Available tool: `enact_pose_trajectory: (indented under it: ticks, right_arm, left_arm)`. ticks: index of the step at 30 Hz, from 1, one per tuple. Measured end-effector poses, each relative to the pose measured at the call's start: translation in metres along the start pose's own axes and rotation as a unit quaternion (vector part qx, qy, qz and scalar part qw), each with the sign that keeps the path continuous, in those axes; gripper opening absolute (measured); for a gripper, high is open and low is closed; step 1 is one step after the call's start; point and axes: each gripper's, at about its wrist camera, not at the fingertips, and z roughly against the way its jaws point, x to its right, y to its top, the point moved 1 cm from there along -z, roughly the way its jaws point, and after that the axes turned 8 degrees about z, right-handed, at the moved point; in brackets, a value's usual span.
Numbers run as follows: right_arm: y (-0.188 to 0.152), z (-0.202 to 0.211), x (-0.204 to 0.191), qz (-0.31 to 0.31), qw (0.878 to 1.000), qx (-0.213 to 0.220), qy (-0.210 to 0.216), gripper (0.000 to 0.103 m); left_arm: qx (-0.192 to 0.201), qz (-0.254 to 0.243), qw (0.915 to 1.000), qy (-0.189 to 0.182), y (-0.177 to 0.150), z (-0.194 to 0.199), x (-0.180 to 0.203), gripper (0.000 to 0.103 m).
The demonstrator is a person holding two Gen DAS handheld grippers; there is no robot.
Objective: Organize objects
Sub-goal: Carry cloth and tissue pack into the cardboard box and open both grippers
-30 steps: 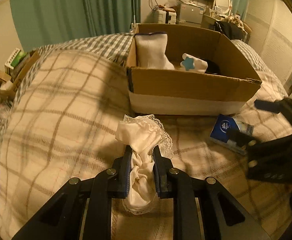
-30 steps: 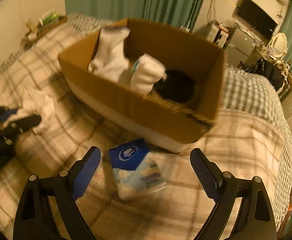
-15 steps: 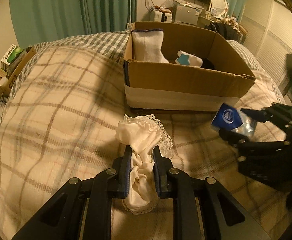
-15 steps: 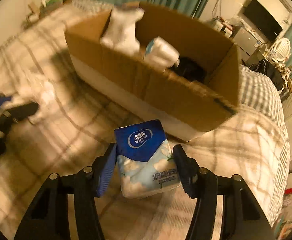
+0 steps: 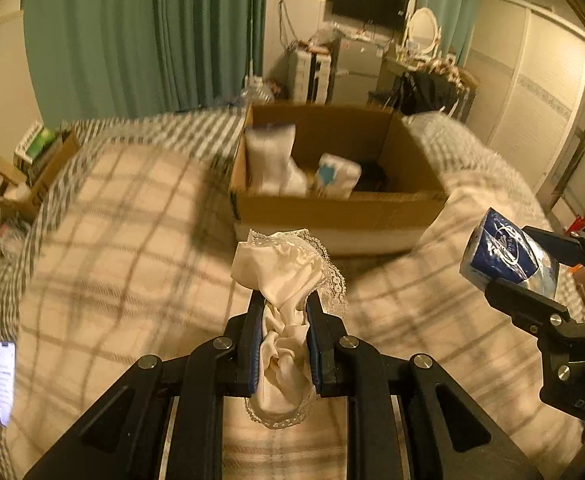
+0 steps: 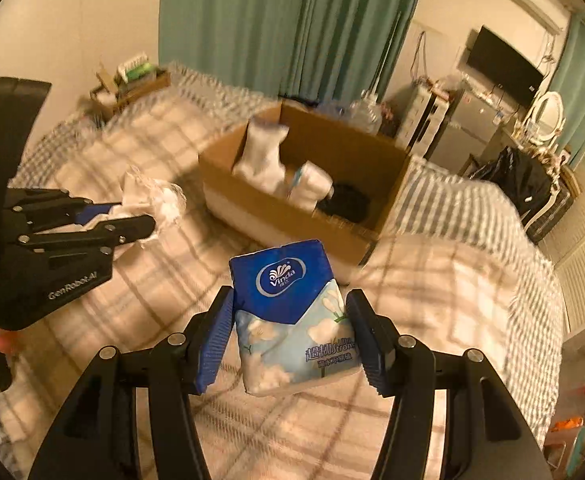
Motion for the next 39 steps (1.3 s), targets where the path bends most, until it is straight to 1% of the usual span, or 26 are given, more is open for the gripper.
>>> enact_pose_trajectory:
  ticks: [6, 10, 11, 14, 18, 21, 23, 26, 31, 33, 38, 39]
  right_arm:
    - [0.03, 0.04, 0.023, -0.022, 0.998, 0.056, -0.012, 0.056]
    - [0.057, 0.055, 0.042, -0.036, 0.995, 0.086, -0.019, 0.056]
    - [0.063, 0.057, 0.046, -0.039, 0.995, 0.092, -0.021, 0.056]
    - [0.084, 0.06, 0.062, -0.048, 0.993, 0.108, -0.027, 0.056]
    - [0.117, 0.05, 0.08, -0.052, 0.991, 0.117, -0.032, 0.056]
    - [0.138, 0.027, 0.093, -0.059, 0.992, 0.108, -0.031, 0.056]
    - [0.147, 0.002, 0.099, -0.061, 0.993, 0.095, -0.027, 0.056]
    - [0.152, -0.032, 0.105, -0.064, 0.995, 0.077, -0.021, 0.056]
    - [0.146, -0.091, 0.109, -0.079, 0.996, 0.048, -0.01, 0.056]
    - [0.141, -0.108, 0.11, -0.08, 0.996, 0.038, -0.009, 0.056]
    - [0.128, -0.136, 0.11, -0.09, 0.995, 0.031, 0.0, 0.057]
    - [0.127, -0.14, 0.111, -0.093, 0.995, 0.032, 0.005, 0.058]
  left_arm:
    - [0.042, -0.016, 0.9989, -0.011, 0.044, 0.029, 0.016, 0.019]
    - [0.061, -0.02, 0.9979, -0.01, 0.081, 0.034, 0.022, 0.019]
    - [0.064, -0.023, 0.9977, -0.008, 0.089, 0.033, 0.023, 0.019]
    - [0.053, -0.023, 0.9983, -0.008, 0.117, 0.021, 0.027, 0.019]
    - [0.048, -0.02, 0.9986, -0.006, 0.15, -0.001, 0.028, 0.019]
    - [0.047, -0.026, 0.9986, 0.002, 0.164, -0.023, 0.027, 0.019]
    - [0.042, -0.025, 0.9988, 0.004, 0.167, -0.038, 0.025, 0.019]
    - [0.028, -0.033, 0.999, 0.013, 0.167, -0.069, 0.022, 0.019]
    - [0.002, -0.047, 0.9988, 0.011, 0.158, -0.114, 0.022, 0.019]
    - [-0.003, -0.051, 0.9986, 0.009, 0.153, -0.129, 0.021, 0.019]
    - [0.003, -0.062, 0.998, 0.003, 0.145, -0.148, 0.022, 0.019]
    - [0.005, -0.063, 0.998, 0.005, 0.144, -0.151, 0.023, 0.021]
